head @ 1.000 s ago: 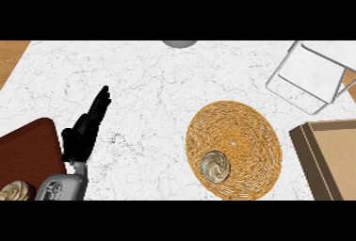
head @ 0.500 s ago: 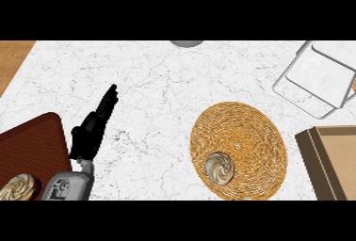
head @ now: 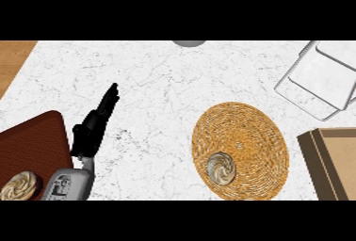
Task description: Pick the squash from the placemat and place it in the tiered shelf
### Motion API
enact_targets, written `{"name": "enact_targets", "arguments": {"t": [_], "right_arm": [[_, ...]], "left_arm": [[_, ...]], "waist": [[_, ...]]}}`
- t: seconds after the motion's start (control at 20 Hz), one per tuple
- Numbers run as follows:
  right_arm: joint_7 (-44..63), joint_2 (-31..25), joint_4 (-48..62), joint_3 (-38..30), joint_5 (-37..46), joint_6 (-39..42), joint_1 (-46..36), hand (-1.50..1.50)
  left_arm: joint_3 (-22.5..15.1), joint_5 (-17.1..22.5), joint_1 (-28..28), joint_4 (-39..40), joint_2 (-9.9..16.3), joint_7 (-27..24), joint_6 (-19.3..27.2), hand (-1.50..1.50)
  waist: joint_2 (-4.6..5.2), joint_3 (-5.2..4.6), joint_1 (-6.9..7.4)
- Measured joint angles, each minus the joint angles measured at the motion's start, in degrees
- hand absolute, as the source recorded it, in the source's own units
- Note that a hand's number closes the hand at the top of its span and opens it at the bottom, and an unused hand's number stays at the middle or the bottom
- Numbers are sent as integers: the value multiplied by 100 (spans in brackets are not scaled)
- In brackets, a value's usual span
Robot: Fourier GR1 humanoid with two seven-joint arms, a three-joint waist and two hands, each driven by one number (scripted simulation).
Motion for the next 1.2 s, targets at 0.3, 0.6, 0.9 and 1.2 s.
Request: {"name": "enact_targets", "arguments": {"t": [0.3,0.6,0.9,1.2], "right_arm": [[175,-52,547,511,240,-387,-1027,150],[-29,7,1014,1053,797,-770,-1963,150],[-327,312,1301,1518,1449,-1308,-2618,150],[-932,845,1560,1970,2238,-2108,-3113,150]], "left_arm": [[23,43,-72,-102,37,142,-93,0],[32,33,-92,-105,10,160,-91,0],[-97,-110,36,-138,-83,107,-5,0],[8,-66,-82,-21,-47,93,-34,0]], "waist": [[7,1,49],[13,3,66],[12,1,68],[19,2,72]]}}
